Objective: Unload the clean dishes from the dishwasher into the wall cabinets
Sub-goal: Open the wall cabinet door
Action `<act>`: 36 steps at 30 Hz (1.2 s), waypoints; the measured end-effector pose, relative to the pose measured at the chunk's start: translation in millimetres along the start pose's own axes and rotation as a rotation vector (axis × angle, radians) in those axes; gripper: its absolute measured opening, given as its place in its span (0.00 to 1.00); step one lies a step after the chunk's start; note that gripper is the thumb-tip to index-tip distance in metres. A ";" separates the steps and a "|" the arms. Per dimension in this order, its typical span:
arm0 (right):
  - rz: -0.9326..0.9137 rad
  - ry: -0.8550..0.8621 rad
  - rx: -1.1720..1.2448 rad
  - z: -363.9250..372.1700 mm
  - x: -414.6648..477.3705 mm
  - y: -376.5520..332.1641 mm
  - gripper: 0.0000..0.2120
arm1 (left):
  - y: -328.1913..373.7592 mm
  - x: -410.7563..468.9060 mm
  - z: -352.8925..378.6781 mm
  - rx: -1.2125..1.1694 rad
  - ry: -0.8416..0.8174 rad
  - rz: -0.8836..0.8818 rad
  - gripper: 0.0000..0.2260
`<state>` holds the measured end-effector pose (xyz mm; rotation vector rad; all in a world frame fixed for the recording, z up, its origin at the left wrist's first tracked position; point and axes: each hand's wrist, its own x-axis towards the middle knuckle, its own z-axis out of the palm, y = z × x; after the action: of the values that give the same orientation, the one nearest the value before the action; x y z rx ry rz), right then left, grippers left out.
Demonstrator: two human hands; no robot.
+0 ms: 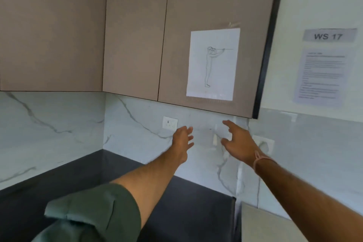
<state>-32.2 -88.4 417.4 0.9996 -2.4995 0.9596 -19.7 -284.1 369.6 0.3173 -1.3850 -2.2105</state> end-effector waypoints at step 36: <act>-0.157 -0.076 -0.204 54.5 70.2 -133.9 0.34 | 81.1 81.1 -72.4 -0.916 -0.103 0.020 0.24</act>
<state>9.3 -232.8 474.4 1.1635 -2.4735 0.6182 -31.8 -411.5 414.5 -0.1436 -0.2994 -2.5912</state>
